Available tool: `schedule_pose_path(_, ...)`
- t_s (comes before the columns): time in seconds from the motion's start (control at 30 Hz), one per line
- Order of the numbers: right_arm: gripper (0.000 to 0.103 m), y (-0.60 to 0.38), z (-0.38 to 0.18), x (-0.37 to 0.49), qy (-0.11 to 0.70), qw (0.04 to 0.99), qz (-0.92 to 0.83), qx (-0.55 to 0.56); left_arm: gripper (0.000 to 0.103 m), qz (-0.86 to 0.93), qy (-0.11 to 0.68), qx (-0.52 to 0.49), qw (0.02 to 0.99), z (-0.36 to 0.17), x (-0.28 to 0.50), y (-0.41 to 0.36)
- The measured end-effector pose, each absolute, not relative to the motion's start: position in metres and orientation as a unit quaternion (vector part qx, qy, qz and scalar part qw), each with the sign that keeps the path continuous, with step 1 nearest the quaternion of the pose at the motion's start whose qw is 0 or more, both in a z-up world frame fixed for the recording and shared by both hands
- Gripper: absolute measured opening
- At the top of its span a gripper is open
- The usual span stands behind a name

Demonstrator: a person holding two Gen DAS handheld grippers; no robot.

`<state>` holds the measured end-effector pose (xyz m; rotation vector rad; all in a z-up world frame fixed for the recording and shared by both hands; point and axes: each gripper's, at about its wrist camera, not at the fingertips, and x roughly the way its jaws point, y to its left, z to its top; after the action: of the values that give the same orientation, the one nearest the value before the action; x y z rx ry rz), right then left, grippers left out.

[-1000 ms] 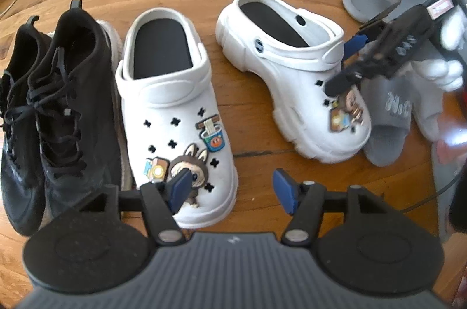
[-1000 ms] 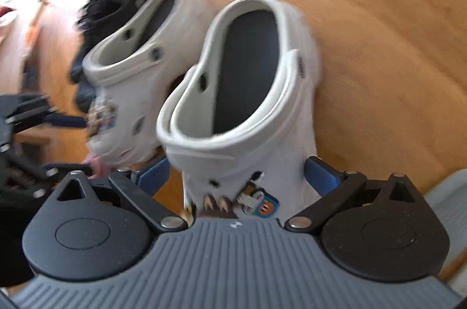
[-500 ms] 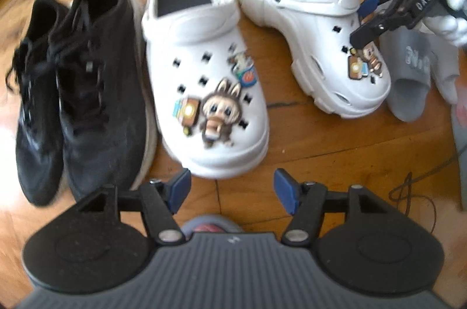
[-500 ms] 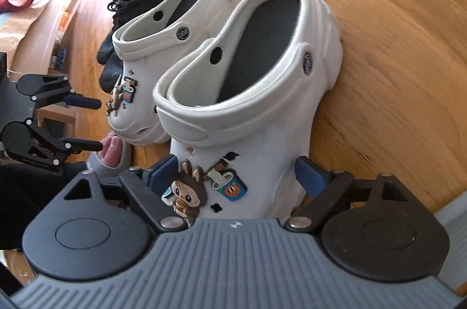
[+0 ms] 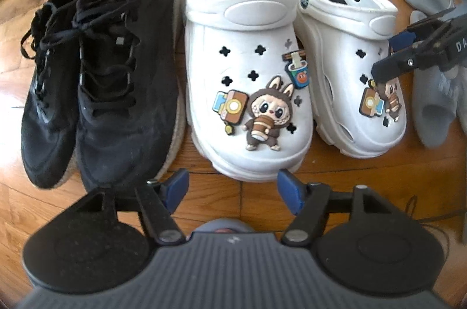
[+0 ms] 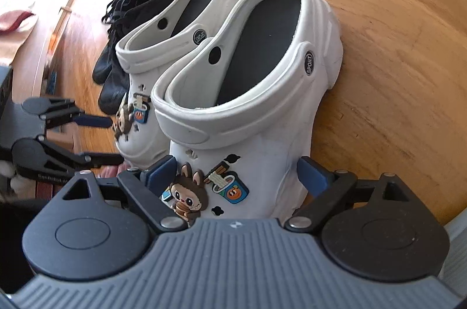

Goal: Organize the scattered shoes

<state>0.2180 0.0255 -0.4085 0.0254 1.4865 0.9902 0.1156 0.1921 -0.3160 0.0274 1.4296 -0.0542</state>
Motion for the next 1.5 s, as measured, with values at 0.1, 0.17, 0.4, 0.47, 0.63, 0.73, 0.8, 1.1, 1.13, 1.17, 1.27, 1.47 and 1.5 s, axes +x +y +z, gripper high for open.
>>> schedule_pose_path(0.1, 0.09, 0.028, -0.409, 0.214, 0.658, 0.63, 0.412, 0.027, 0.067, -0.014, 0.658, 0.017, 0.752, -0.317, 0.115, 0.196)
schedule_pose_path(0.17, 0.092, 0.031, -0.408, 0.211, 0.66, 0.635, 0.401, 0.031, 0.067, -0.008, 0.658, 0.013, 0.753, -0.317, 0.113, 0.199)
schedule_pose_path(0.4, 0.093, 0.027, -0.412, 0.216, 0.67, 0.629, 0.391, 0.053, 0.065, 0.004, 0.659, 0.013, 0.752, -0.313, 0.109, 0.206)
schedule_pose_path(0.47, 0.092, 0.025, -0.411, 0.215, 0.672, 0.625, 0.394, 0.052, 0.065, 0.0, 0.655, 0.018, 0.755, -0.31, 0.106, 0.204)
schedule_pose_path(0.63, 0.092, 0.003, -0.395, 0.203, 0.675, 0.611, 0.412, 0.026, 0.065, -0.042, 0.644, 0.032, 0.763, -0.3, 0.091, 0.187)
schedule_pose_path(0.73, 0.092, -0.025, -0.385, 0.194, 0.676, 0.606, 0.42, 0.015, 0.065, -0.082, 0.623, 0.049, 0.776, -0.292, 0.093, 0.17)
schedule_pose_path(0.8, 0.093, -0.055, -0.378, 0.186, 0.68, 0.6, 0.421, 0.003, 0.065, -0.108, 0.609, 0.061, 0.784, -0.286, 0.094, 0.16)
schedule_pose_path(1.1, 0.094, -0.176, -0.324, 0.193, 0.62, 0.699, 0.355, 0.009, 0.065, -0.223, 0.541, 0.107, 0.804, -0.264, 0.102, 0.097)
schedule_pose_path(1.13, 0.095, -0.19, -0.319, 0.198, 0.608, 0.718, 0.34, 0.015, 0.065, -0.236, 0.539, 0.11, 0.801, -0.266, 0.1, 0.085)
schedule_pose_path(1.17, 0.095, -0.204, -0.317, 0.203, 0.604, 0.73, 0.319, 0.027, 0.065, -0.248, 0.536, 0.113, 0.799, -0.269, 0.099, 0.074)
schedule_pose_path(1.27, 0.095, -0.237, -0.32, 0.21, 0.6, 0.749, 0.275, 0.06, 0.065, -0.281, 0.521, 0.132, 0.795, -0.274, 0.106, 0.037)
schedule_pose_path(1.47, 0.093, -0.249, -0.326, 0.205, 0.582, 0.763, 0.279, 0.041, 0.065, -0.284, 0.487, 0.153, 0.812, -0.256, 0.123, 0.017)
schedule_pose_path(1.5, 0.093, -0.243, -0.325, 0.202, 0.576, 0.762, 0.294, 0.025, 0.066, -0.276, 0.479, 0.156, 0.819, -0.251, 0.129, 0.017)
